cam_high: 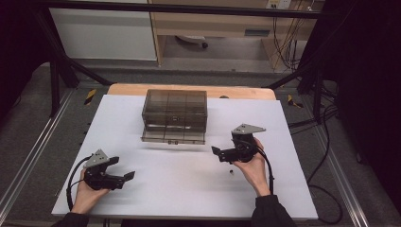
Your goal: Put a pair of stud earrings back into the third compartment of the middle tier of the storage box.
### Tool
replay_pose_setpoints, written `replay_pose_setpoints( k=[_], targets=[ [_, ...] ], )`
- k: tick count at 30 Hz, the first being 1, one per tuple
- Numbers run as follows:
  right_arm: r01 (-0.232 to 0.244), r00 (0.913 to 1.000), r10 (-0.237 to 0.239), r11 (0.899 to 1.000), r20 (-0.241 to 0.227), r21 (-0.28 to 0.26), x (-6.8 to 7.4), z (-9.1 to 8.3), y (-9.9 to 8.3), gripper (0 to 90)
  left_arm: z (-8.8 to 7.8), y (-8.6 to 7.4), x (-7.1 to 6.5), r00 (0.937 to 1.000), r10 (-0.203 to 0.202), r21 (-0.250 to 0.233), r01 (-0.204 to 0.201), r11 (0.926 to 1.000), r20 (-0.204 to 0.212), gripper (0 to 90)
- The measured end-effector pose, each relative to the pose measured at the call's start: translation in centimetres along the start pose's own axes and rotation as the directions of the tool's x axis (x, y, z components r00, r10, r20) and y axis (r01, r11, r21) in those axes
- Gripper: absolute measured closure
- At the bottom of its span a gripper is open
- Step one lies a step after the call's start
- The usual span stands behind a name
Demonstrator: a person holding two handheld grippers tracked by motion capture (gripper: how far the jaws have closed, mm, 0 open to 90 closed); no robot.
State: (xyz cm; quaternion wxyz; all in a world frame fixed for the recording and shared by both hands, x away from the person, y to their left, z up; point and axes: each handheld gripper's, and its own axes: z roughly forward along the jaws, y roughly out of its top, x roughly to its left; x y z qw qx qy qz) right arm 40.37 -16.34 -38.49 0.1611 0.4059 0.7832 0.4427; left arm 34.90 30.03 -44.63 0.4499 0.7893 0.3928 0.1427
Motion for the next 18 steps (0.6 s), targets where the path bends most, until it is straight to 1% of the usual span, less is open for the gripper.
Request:
replay_pose_setpoints(
  k=[4,9,18],
  targets=[
    [0.004,0.9999,-0.005,1.0,0.013,0.013,-0.6,-0.8,-1.0,3.3,0.0,0.0,0.0,1.0,-0.001,-0.001,0.001,1.0,0.001,5.4],
    [-0.016,0.9997,0.016,1.0,0.019,0.021,-1.2,-1.9,-2.3,3.5,0.1,0.0,0.0,1.0,-0.003,0.0,0.003,1.0,0.0,5.4],
    [-0.027,0.999,0.026,0.999,0.037,0.039,-1.9,-2.6,-4.6,3.9,0.1,0.0,-0.1,1.0,0.0,0.001,0.0,1.0,-0.001,5.4]
  ],
)
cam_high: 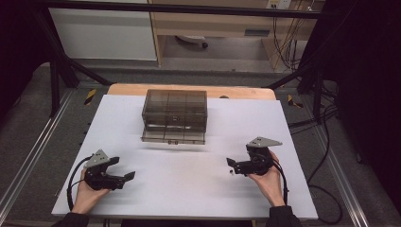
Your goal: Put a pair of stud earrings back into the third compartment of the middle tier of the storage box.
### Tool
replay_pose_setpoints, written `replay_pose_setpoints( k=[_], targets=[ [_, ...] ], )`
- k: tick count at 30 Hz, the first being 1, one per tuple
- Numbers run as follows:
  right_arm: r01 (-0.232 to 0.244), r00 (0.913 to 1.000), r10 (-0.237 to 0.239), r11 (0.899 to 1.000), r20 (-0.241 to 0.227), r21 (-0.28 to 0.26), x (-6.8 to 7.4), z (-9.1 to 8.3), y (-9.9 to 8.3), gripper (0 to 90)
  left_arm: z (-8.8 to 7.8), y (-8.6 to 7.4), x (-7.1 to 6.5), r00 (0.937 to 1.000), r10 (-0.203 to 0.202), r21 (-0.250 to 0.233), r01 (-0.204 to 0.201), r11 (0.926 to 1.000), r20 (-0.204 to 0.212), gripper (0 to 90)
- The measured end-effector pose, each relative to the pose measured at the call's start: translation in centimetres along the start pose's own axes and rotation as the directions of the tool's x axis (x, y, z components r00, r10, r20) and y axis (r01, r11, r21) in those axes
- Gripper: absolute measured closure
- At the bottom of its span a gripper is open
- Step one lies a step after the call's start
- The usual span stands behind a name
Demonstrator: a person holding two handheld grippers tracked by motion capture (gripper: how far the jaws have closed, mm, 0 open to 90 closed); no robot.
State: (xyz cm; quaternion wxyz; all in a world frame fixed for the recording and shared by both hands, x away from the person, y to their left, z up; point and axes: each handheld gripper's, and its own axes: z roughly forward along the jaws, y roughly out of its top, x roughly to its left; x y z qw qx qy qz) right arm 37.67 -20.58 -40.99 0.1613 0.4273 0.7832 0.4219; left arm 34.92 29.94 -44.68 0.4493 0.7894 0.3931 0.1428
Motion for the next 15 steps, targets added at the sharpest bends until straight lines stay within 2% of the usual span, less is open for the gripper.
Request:
replay_pose_setpoints(
  k=[3,10,15],
  targets=[
    [-0.011,0.9999,0.011,1.0,0.002,0.008,-0.1,-0.1,-1.0,4.3,0.0,0.0,0.0,1.0,0.001,0.0,-0.001,1.0,0.0,5.4],
    [-0.016,0.9997,0.017,1.0,-0.017,0.025,0.2,0.1,-2.2,5.4,0.0,0.0,-0.1,1.0,0.002,0.001,-0.002,1.0,0.001,5.4],
    [-0.015,0.9998,0.016,0.999,-0.01,0.034,0.3,0.3,-2.8,8.8,0.0,0.0,0.0,1.0,0.002,0.0,-0.002,1.0,0.004,5.4]
  ],
)
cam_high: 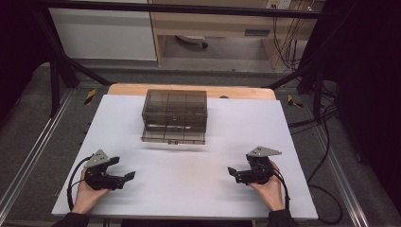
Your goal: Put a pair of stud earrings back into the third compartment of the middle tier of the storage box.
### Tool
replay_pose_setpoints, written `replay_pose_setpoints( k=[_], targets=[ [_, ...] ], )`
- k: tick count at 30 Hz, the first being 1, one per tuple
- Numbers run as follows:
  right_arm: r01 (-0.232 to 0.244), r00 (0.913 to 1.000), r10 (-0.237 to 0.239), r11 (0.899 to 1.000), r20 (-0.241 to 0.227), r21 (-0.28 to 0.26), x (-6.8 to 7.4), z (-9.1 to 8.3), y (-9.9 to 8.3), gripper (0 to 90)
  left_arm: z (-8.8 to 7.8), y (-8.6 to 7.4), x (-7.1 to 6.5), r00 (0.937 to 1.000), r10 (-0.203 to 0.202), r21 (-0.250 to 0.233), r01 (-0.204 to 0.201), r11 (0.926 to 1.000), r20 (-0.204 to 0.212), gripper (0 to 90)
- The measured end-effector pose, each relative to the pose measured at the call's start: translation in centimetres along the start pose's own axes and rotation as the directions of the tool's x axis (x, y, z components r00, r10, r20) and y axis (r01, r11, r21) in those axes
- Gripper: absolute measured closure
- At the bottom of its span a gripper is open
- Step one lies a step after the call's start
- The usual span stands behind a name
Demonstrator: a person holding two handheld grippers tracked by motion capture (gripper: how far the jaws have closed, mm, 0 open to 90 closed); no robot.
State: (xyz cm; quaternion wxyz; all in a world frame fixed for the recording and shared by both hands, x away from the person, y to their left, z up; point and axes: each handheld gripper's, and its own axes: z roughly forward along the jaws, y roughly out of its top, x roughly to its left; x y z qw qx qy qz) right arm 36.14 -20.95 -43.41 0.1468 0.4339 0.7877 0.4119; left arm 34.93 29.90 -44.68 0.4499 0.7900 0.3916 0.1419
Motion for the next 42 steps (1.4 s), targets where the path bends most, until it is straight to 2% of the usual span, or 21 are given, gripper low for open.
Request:
replay_pose_setpoints(
  k=[3,7,9,12,24,34,42],
  targets=[
    [-0.018,0.9998,0.018,1.0,-0.001,0.008,0.0,0.1,-0.4,11.7,0.0,0.0,0.0,1.0,0.003,0.002,-0.003,1.0,0.002,5.4],
    [-0.021,0.9998,0.021,1.0,0.002,0.008,-0.1,0.0,-0.9,21.1,0.0,0.1,-0.1,1.0,0.007,0.002,-0.007,1.0,0.005,5.4],
    [-0.015,0.9999,0.015,1.0,0.009,0.015,0.1,0.0,-1.1,26.4,0.0,0.1,-0.1,1.0,0.008,0.001,-0.008,1.0,0.005,5.4],
    [0.019,0.9997,-0.02,0.999,0.016,0.028,0.4,0.2,-1.2,34.6,-0.1,0.1,-0.1,1.0,0.006,0.0,-0.006,1.0,0.005,5.4],
    [0.025,0.9996,-0.024,0.998,-0.014,0.052,0.9,0.7,-1.5,59.5,0.0,0.1,-0.1,1.0,0.006,0.0,-0.006,1.0,0.005,5.5],
    [0.032,0.9992,-0.03,0.997,-0.027,0.072,1.1,1.2,-1.6,72.3,-0.1,0.1,-0.1,1.0,0.004,-0.003,-0.004,1.0,0.004,5.5],
    [0.032,0.9993,-0.031,0.996,-0.021,0.081,1.0,1.3,-1.6,76.1,0.0,0.1,-0.1,1.0,0.008,0.001,-0.008,1.0,0.003,5.5]
  ],
)
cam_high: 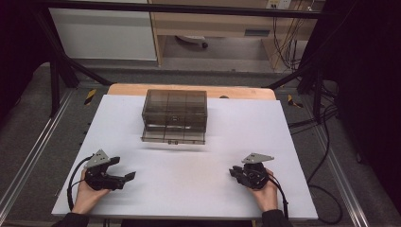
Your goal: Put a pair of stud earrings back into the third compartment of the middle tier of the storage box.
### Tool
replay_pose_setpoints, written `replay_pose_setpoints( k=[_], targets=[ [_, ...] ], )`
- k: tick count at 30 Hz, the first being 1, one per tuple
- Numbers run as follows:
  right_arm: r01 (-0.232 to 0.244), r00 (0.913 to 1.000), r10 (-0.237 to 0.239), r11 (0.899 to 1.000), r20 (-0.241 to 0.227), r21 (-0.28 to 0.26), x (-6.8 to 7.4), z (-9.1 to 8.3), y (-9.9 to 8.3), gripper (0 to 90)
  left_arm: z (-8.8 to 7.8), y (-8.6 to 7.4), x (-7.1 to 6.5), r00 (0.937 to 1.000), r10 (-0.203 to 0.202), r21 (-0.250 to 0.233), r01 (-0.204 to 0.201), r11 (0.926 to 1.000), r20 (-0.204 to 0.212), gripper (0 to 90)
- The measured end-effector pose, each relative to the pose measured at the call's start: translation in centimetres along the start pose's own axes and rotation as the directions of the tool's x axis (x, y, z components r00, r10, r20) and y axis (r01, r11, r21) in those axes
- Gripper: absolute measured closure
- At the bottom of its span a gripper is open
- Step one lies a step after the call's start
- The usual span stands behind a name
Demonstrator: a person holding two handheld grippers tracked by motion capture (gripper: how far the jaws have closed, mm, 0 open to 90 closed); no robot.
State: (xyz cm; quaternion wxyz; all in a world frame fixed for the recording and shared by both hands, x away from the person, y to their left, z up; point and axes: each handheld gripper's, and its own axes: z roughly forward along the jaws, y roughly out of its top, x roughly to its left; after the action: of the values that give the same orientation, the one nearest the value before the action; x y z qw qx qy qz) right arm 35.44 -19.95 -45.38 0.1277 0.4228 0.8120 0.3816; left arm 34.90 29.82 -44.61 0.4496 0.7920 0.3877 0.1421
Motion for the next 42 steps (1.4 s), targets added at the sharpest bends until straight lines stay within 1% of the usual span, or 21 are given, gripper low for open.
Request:
replay_pose_setpoints(
  k=[8,12,25,35,40,42],
  targets=[
    [0.011,0.9999,-0.011,1.0,0.009,0.008,0.01,0.05,-0.02,79.2,0.01,-0.01,-0.02,1.0,-0.001,-0.001,0.001,1.0,0.0,5.5],
    [0.008,0.9999,-0.008,1.0,0.009,0.01,0.0,0.04,-0.01,80.6,0.02,-0.01,-0.02,1.0,0.001,-0.001,-0.001,1.0,0.002,5.5],
    [0.0,0.9999,0.0,1.0,0.011,0.009,-0.03,0.02,0.01,81.4,0.01,0.0,-0.02,1.0,0.0,-0.002,0.0,1.0,0.001,5.5],
    [-0.005,1.0,0.005,1.0,0.007,-0.013,-0.24,-0.39,0.15,81.4,0.02,0.02,-0.03,1.0,0.002,-0.001,-0.002,1.0,0.001,5.5],
    [-0.017,0.9999,0.017,1.0,0.004,-0.022,-0.31,-0.61,0.25,81.4,0.02,0.02,-0.05,1.0,0.003,-0.001,-0.003,1.0,0.001,5.5],
    [-0.013,0.9999,0.013,1.0,0.003,-0.027,-0.37,-0.74,0.31,81.4,0.03,0.02,-0.05,1.0,0.003,0.0,-0.003,1.0,0.001,5.5]
  ],
)
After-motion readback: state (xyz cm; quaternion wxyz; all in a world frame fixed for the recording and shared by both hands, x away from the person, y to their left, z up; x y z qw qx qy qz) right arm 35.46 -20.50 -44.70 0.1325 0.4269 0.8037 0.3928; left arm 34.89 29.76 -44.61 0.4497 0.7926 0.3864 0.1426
